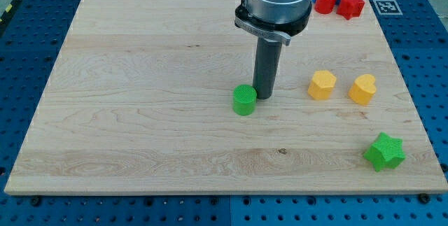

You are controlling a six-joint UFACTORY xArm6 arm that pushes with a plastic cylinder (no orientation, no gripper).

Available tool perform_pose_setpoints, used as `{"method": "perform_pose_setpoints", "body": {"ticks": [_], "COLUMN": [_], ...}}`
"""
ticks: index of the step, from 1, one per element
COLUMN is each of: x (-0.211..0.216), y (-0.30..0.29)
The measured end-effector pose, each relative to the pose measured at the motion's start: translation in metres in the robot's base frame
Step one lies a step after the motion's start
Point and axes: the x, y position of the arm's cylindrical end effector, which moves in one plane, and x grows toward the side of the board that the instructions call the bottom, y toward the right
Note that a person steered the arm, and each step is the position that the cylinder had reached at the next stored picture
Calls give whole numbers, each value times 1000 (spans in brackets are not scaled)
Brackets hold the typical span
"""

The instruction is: Move the yellow hexagon towards the top left of the green circle

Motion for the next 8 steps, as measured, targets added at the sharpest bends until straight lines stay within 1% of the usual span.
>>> {"method": "perform_pose_setpoints", "body": {"ticks": [1,2,3,4,5,6,7,8], "x": [-19,-92,-106,-76,-50,-17,10,12], "y": [-9,-11,72,173,248,288,278,219]}}
